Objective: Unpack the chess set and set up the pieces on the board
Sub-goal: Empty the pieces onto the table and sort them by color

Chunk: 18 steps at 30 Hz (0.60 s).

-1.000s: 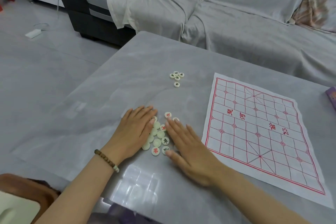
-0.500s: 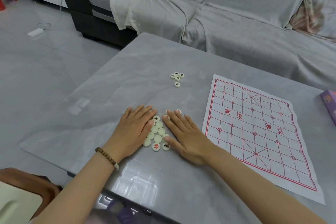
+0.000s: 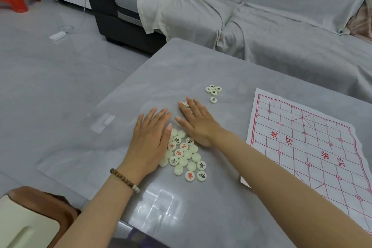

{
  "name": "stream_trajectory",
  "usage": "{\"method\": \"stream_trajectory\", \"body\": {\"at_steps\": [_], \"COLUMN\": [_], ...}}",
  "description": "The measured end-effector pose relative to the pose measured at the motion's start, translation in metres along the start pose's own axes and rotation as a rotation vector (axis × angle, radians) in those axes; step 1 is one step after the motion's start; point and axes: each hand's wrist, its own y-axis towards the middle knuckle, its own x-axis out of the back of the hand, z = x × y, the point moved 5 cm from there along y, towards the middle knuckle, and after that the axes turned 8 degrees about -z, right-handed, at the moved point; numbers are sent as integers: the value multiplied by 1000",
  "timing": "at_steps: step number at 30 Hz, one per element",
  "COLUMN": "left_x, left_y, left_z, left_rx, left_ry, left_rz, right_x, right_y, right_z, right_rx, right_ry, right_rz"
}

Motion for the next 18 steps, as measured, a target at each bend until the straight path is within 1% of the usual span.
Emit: {"method": "stream_trajectory", "body": {"at_steps": [2, 4, 6, 8, 9, 11, 13, 16, 18], "left_x": [0, 1, 7, 17, 21, 26, 26, 23, 21], "left_y": [1, -1, -2, -4, -6, -9, -12, -13, -12], "left_z": [5, 5, 5, 7, 8, 11, 9, 1, -1], "left_rx": [20, 16, 16, 18, 25, 67, 94, 78, 77], "left_ry": [-24, -47, -76, -96, -107, -138, -164, -176, -174], "left_rz": [24, 52, 43, 14, 5, 8, 36, 54, 58], "right_x": [-1, 2, 12, 24, 27, 28, 22, 9, 6], "right_y": [16, 27, 24, 2, -15, -52, -82, -97, -97], "right_z": [5, 8, 8, 10, 12, 17, 21, 19, 15], "right_rx": [1, -1, 7, 54, 80, 110, 158, 191, 188], "right_ry": [24, 130, 280, 361, 392, 438, 428, 352, 320], "right_rz": [19, 19, -68, -177, -203, -190, -146, -67, -55]}}
